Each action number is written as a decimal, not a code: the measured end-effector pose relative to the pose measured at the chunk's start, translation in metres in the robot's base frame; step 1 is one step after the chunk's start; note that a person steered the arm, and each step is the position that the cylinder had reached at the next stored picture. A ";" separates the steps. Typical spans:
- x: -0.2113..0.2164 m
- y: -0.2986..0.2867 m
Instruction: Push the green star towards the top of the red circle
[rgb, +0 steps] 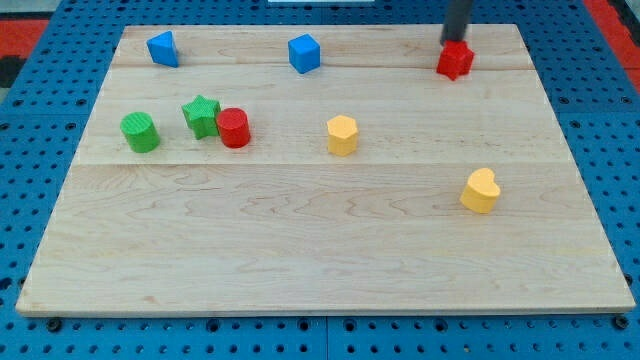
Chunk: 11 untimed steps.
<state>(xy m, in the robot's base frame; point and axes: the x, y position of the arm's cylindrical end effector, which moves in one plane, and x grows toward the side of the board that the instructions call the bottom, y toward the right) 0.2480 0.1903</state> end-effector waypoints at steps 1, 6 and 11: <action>0.036 0.004; 0.069 -0.352; 0.117 -0.299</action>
